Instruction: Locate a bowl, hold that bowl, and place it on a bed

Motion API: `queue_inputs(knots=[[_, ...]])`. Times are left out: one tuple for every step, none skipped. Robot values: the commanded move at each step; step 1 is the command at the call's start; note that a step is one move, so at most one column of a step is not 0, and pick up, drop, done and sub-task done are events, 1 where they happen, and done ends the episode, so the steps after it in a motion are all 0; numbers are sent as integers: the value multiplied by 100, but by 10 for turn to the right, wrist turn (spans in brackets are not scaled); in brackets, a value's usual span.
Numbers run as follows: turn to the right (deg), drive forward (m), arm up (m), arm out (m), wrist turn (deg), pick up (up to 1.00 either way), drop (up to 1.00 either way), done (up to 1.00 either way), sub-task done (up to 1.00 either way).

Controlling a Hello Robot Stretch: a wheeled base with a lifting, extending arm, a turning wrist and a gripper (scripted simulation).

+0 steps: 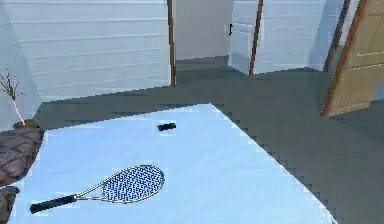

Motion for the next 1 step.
queue_inputs(knots=[[450,0,0,0,0,0,0,0,0]])
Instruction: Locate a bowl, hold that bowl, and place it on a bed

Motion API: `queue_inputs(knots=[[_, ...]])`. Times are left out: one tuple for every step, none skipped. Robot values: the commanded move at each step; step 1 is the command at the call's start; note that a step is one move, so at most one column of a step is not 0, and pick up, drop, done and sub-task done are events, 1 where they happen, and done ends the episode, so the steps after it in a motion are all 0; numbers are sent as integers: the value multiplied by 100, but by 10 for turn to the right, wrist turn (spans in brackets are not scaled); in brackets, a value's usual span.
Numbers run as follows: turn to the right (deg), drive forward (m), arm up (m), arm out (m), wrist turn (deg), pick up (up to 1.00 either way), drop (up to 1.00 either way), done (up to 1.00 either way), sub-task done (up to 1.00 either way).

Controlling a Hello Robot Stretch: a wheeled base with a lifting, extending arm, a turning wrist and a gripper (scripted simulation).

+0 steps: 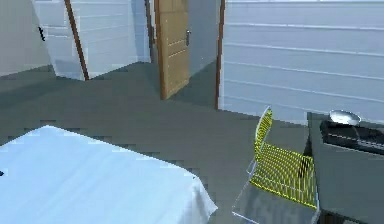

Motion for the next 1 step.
queue_inputs(knots=[[450,0,0,0,0,0,0,0,0]])
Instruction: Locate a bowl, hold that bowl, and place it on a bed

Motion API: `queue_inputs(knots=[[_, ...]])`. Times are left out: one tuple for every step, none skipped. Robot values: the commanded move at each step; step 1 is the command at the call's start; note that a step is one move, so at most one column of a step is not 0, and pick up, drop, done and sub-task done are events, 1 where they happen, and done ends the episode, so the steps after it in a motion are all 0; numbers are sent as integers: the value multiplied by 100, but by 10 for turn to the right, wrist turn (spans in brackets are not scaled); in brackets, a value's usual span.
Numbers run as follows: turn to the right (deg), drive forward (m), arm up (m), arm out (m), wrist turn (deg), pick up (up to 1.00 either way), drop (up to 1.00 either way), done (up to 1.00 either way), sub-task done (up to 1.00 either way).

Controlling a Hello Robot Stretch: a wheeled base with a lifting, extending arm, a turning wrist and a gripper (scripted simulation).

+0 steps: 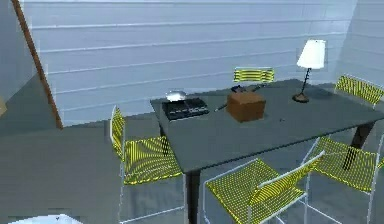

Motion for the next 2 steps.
queue_inputs(knots=[[390,0,0,0,0,0,0,0,0],[450,0,0,0,0,0,0,0,0]])
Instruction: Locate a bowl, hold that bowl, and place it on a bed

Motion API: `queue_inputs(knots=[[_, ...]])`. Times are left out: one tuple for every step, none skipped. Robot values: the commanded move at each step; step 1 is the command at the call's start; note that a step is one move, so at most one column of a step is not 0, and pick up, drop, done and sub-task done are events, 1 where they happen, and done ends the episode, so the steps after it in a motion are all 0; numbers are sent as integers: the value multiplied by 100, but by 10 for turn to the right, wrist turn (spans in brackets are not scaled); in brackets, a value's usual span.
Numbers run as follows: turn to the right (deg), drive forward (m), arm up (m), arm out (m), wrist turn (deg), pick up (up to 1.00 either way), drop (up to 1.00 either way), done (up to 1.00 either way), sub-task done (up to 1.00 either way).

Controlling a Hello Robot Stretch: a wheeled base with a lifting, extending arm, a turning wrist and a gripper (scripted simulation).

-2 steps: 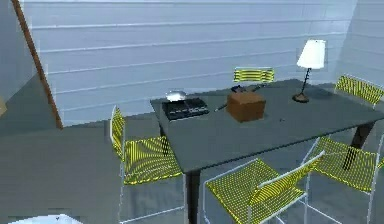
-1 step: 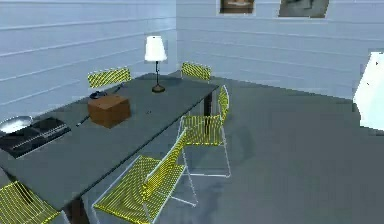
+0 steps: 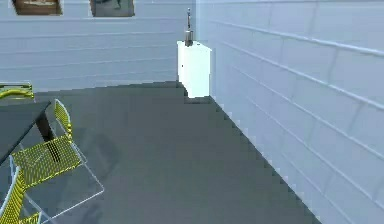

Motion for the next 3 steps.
queue_inputs(knots=[[450,0,0,0,0,0,0,0,0],[420,0,0,0,0,0,0,0,0],[0,25,0,0,0,0,0,0,0]])
